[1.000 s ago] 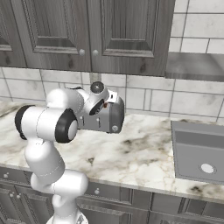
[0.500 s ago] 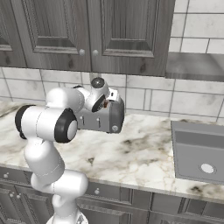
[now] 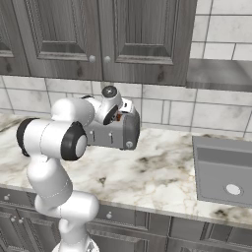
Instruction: Start the toaster. Once the lever pops up, take the bread to the plate on the dining counter.
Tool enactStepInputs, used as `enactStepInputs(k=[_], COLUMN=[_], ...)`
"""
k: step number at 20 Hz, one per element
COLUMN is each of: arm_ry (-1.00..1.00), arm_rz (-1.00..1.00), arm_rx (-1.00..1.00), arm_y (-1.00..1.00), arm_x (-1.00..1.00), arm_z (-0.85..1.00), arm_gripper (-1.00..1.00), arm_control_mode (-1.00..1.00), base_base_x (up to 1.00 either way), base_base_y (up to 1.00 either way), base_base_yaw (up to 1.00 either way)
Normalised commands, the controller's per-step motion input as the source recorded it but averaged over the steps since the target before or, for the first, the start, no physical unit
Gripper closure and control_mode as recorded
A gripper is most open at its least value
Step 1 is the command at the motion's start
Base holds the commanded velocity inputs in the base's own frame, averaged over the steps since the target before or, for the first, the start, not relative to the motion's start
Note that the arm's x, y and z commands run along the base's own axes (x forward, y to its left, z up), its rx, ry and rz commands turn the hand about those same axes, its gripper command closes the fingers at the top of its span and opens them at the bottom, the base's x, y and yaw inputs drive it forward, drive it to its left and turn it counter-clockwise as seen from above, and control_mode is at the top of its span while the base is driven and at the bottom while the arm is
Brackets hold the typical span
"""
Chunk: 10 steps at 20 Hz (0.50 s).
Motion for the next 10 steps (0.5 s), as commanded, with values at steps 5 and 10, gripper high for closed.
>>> enactStepInputs(k=[5, 10], arm_ry=[0.00, 0.00], arm_rz=[0.00, 0.00], arm_rx=[0.00, 0.00], arm_y=[0.00, 0.00], arm_x=[0.00, 0.00], arm_z=[0.00, 0.00], arm_gripper=[1.00, 1.00], arm_control_mode=[-1.00, -1.00], base_base_x=[0.00, 0.00], base_base_y=[0.00, 0.00], base_base_yaw=[0.00, 0.00])
